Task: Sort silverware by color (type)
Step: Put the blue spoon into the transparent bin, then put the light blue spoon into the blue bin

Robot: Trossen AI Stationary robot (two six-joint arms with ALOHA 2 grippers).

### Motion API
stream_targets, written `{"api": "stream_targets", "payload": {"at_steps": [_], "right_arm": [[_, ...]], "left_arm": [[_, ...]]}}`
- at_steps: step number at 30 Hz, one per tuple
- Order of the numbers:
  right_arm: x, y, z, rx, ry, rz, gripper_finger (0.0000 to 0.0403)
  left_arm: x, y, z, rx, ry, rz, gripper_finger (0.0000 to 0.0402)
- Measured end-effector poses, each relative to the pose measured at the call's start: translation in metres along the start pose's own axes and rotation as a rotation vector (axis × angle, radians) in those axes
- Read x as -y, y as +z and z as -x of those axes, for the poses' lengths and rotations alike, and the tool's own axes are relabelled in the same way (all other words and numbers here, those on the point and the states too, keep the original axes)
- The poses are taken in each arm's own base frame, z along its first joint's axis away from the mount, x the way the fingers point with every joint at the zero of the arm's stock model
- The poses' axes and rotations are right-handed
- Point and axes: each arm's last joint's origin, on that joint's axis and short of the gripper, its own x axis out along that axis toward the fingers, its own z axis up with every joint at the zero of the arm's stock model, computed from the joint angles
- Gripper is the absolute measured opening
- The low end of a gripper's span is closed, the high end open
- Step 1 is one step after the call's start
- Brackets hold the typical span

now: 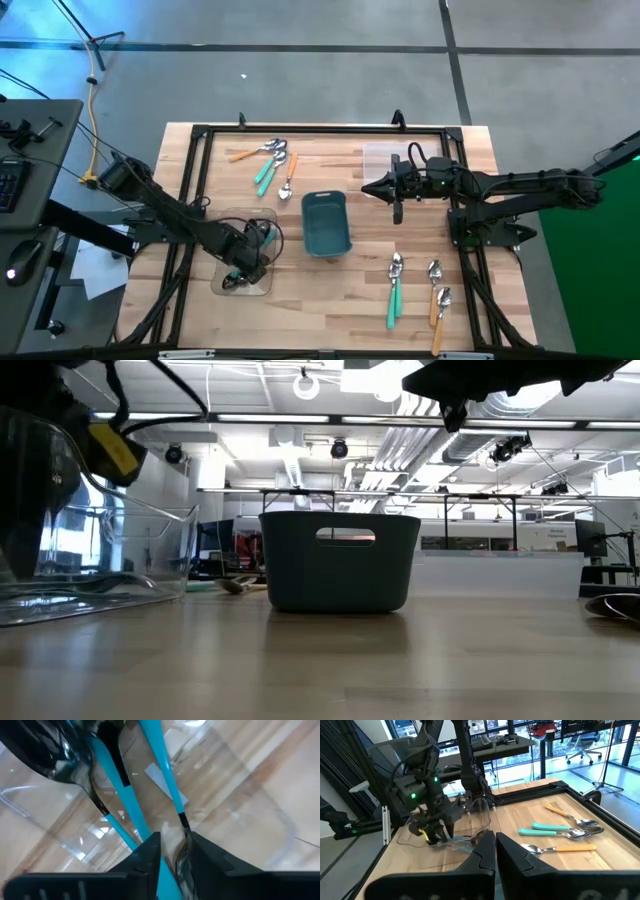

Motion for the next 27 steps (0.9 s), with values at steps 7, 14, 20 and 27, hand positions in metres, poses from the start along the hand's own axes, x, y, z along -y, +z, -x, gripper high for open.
{"api": "stream_targets", "payload": {"at_steps": [7,14,20,27], "right_arm": [[0.000,0.000,0.000,0.000,0.000,0.000,0.0000],[0.000,0.001,0.000,0.013,0.003,-0.004,0.0000],[-0.002,0.008,0.000,0.075,0.051,-0.004,0.0000],[-0.005,0.013,0.001,0.124,0.099,0.003,0.0000]], "left_arm": [[-0.019,0.001,0.037,-0.022,-0.099,-0.025,0.0145],[-0.049,0.024,0.116,0.510,-0.434,0.108,0.0160],[-0.068,0.051,0.175,1.160,-0.424,-0.122,0.0147],[-0.082,0.079,0.172,1.381,-0.442,-0.263,0.0127]]}}
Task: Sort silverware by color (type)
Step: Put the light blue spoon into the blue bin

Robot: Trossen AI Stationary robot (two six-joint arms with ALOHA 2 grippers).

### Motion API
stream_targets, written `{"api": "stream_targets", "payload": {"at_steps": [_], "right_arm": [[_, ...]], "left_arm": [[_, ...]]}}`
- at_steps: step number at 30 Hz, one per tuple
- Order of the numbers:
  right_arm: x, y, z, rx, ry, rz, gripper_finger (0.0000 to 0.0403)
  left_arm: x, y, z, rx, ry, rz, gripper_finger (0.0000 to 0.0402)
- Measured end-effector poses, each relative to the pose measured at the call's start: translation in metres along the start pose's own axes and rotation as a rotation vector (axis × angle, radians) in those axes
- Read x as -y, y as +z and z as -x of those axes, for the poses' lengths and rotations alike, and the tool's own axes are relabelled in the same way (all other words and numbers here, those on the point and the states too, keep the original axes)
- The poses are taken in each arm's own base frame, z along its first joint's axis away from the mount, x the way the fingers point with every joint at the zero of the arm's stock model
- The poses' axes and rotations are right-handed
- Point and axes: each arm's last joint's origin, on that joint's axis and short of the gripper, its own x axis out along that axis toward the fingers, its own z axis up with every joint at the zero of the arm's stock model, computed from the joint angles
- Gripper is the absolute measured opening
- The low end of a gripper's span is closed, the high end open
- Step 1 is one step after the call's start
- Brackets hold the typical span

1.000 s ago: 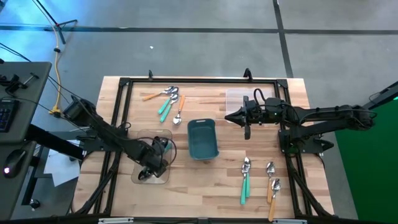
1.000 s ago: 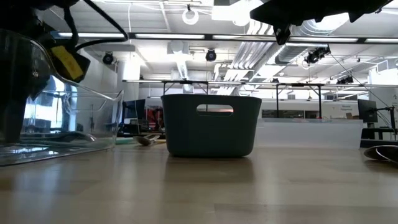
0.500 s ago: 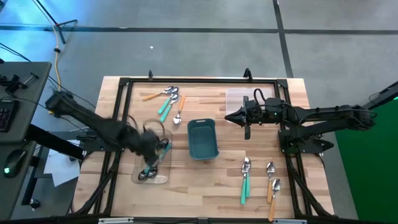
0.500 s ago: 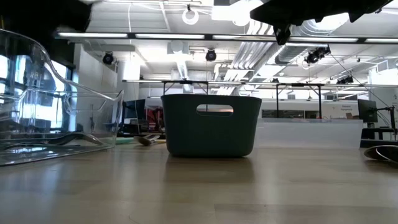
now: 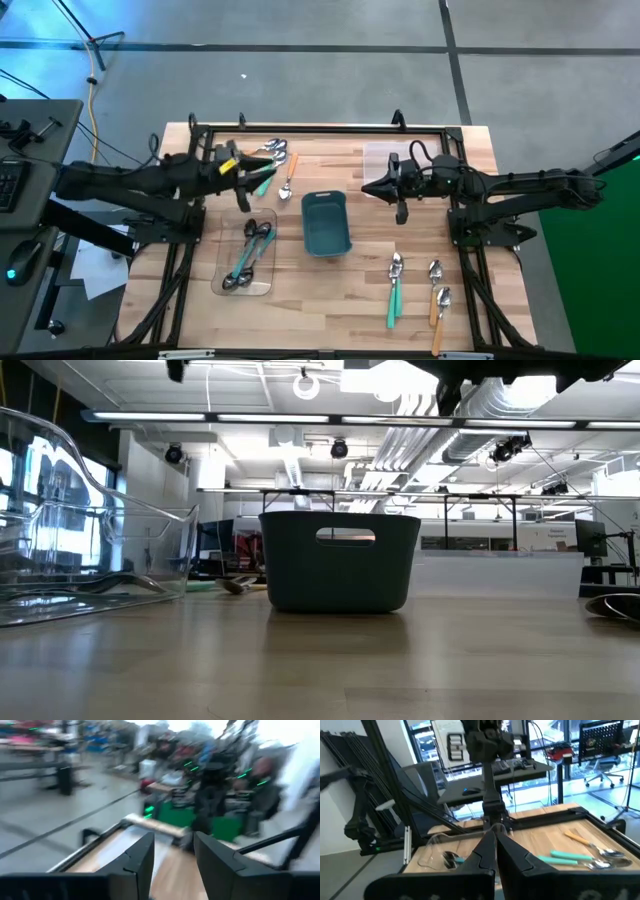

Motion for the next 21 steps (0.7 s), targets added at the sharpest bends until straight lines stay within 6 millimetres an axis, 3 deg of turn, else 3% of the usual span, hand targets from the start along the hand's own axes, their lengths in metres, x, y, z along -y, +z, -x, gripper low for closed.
{"api": "stream_targets", "payload": {"at_steps": [5,9,13,21], "right_arm": [[0.000,0.002,0.000,0.018,0.004,0.005,0.0000],[0.000,0.002,0.000,0.018,0.004,0.005,0.0000],[0.000,0.002,0.000,0.018,0.004,0.005,0.0000],[0.000,0.002,0.000,0.016,0.003,0.010,0.0000]], "left_arm": [[-0.016,-0.037,-0.012,0.125,-0.119,0.170,0.0106],[-0.020,-0.060,-0.015,0.123,-0.125,0.225,0.0069],[-0.018,-0.066,-0.018,0.094,-0.131,0.202,0.0011],[-0.018,-0.068,-0.019,0.093,-0.131,0.121,0.0002]]}}
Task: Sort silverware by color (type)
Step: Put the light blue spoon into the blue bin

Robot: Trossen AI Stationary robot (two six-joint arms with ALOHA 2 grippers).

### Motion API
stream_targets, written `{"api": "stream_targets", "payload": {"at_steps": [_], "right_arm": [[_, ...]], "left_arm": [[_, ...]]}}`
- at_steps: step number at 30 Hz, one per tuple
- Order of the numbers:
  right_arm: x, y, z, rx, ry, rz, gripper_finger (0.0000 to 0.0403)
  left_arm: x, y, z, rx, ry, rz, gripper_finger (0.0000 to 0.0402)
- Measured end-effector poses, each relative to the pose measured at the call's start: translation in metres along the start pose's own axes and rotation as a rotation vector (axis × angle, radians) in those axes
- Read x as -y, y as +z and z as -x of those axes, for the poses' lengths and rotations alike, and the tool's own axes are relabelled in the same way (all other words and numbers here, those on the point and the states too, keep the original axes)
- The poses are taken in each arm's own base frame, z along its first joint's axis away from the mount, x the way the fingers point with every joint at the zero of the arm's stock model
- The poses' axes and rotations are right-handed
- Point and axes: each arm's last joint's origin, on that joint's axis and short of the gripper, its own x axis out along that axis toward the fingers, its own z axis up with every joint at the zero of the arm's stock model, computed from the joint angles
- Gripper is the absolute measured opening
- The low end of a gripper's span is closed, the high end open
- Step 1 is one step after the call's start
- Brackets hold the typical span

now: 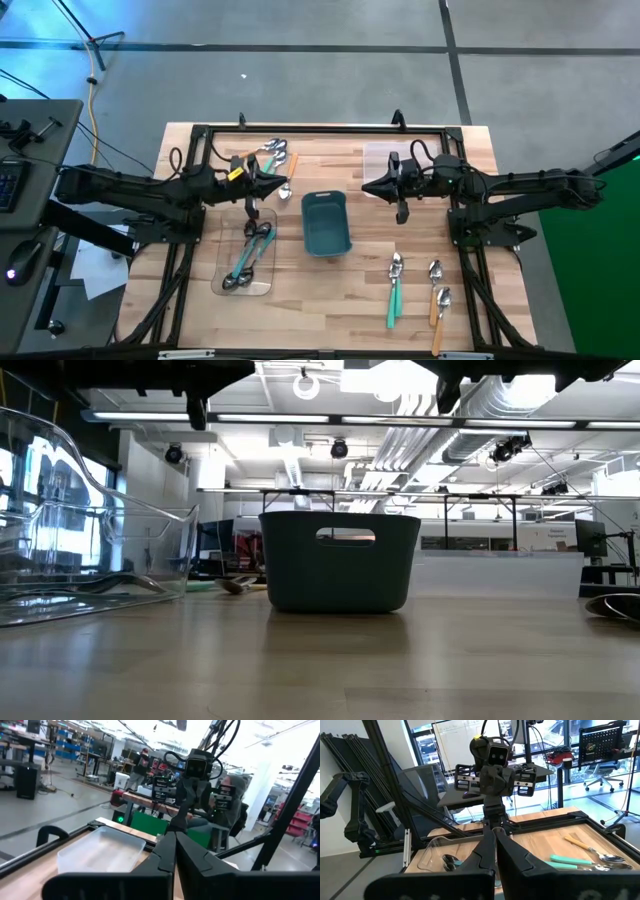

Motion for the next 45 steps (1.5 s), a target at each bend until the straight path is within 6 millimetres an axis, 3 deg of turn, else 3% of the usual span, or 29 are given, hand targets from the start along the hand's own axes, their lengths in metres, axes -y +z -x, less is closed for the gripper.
{"api": "stream_targets", "payload": {"at_steps": [33,42,45], "right_arm": [[0.0018,0.0009,0.0001,0.018,-0.065,-0.006,0.0000],[-0.0003,0.0063,0.0003,0.070,-0.015,-0.337,0.0000],[-0.0070,0.0064,-0.0015,-0.028,0.028,-0.497,0.0003]], "left_arm": [[0.0012,0.0008,0.0000,0.002,-0.034,-0.066,0.0000],[0.0012,0.0008,-0.0001,0.001,-0.033,-0.065,0.0000],[0.0013,0.0009,-0.0001,0.001,-0.034,-0.038,0.0000]]}}
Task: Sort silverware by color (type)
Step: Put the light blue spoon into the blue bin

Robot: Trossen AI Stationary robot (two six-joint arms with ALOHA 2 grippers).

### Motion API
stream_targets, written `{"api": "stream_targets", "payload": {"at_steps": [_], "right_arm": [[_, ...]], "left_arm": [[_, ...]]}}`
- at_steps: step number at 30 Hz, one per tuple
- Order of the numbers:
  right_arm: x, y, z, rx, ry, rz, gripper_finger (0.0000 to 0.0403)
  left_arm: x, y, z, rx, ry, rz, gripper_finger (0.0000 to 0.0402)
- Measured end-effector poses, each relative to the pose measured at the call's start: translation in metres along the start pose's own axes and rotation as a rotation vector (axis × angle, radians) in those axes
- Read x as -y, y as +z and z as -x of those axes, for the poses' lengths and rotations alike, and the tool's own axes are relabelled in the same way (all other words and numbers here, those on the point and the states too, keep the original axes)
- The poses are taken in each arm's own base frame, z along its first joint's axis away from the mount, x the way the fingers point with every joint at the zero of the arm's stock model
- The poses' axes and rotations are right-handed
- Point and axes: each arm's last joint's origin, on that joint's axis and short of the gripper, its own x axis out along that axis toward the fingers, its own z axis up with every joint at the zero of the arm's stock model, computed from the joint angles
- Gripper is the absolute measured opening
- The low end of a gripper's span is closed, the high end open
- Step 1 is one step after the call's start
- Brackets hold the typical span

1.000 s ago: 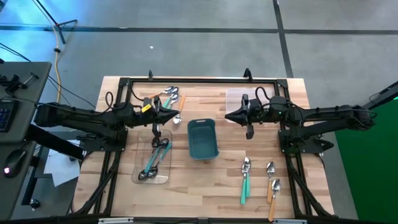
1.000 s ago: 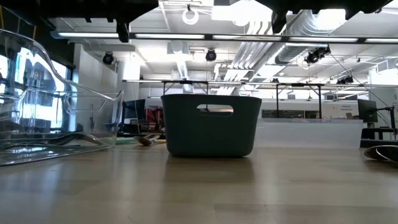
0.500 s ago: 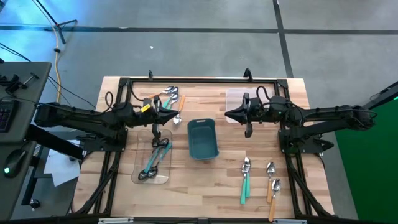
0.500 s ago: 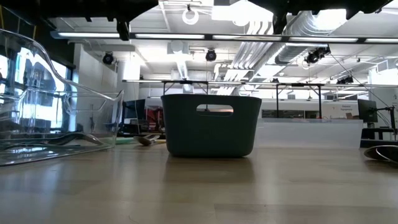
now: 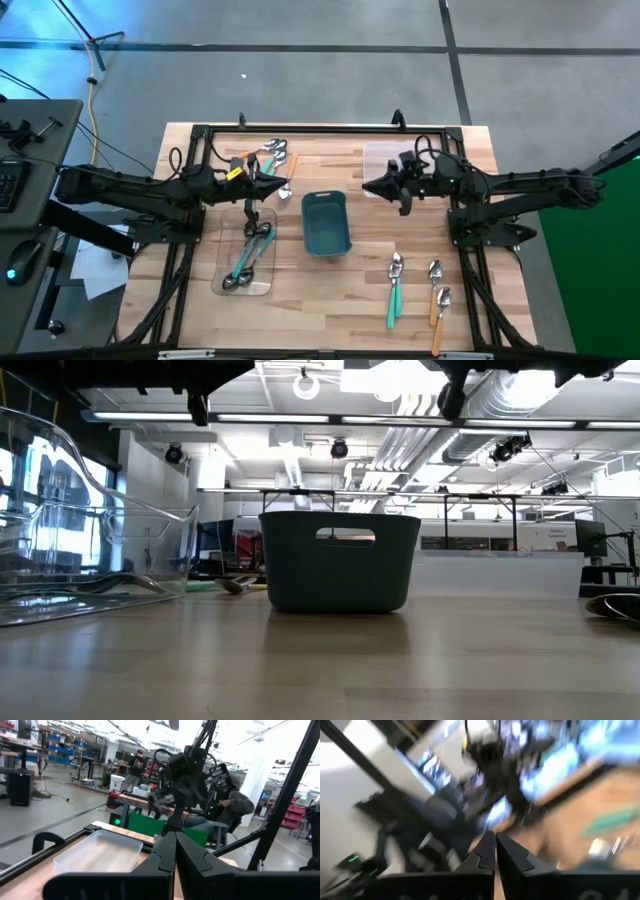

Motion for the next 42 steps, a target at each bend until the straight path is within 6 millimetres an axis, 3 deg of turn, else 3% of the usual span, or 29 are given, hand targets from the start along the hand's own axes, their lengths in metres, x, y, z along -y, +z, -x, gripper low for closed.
{"api": "stream_targets", "payload": {"at_steps": [3,7,13,18,23,28,36,42], "right_arm": [[-0.016,-0.005,0.000,-0.225,-0.041,-0.070,0.0018],[-0.032,-0.025,0.006,-0.567,-0.223,-0.144,0.0056],[-0.050,-0.066,0.016,-0.864,-0.454,-0.370,0.0127],[-0.052,-0.109,0.013,-0.950,-0.632,-0.523,0.0156],[-0.045,-0.146,0.006,-0.978,-0.879,-0.662,0.0158],[-0.043,-0.175,-0.007,-0.972,-0.988,-0.746,0.0158],[-0.027,-0.201,-0.009,-0.960,-1.203,-0.732,0.0158],[-0.023,-0.211,-0.015,-0.944,-1.225,-0.747,0.0158]], "left_arm": [[0.000,0.000,0.000,-0.001,0.000,0.015,0.0000],[0.000,0.000,0.000,-0.002,0.001,0.015,0.0000],[0.000,-0.001,0.000,-0.010,0.004,0.014,0.0000],[-0.001,-0.002,0.000,-0.016,0.005,0.014,0.0000],[-0.001,-0.002,0.000,-0.016,0.005,0.014,0.0000],[-0.001,-0.002,0.000,-0.017,0.005,0.014,0.0000],[-0.001,-0.002,0.000,-0.017,0.005,0.014,0.0000],[-0.001,-0.002,0.000,-0.017,0.006,0.014,0.0000]]}}
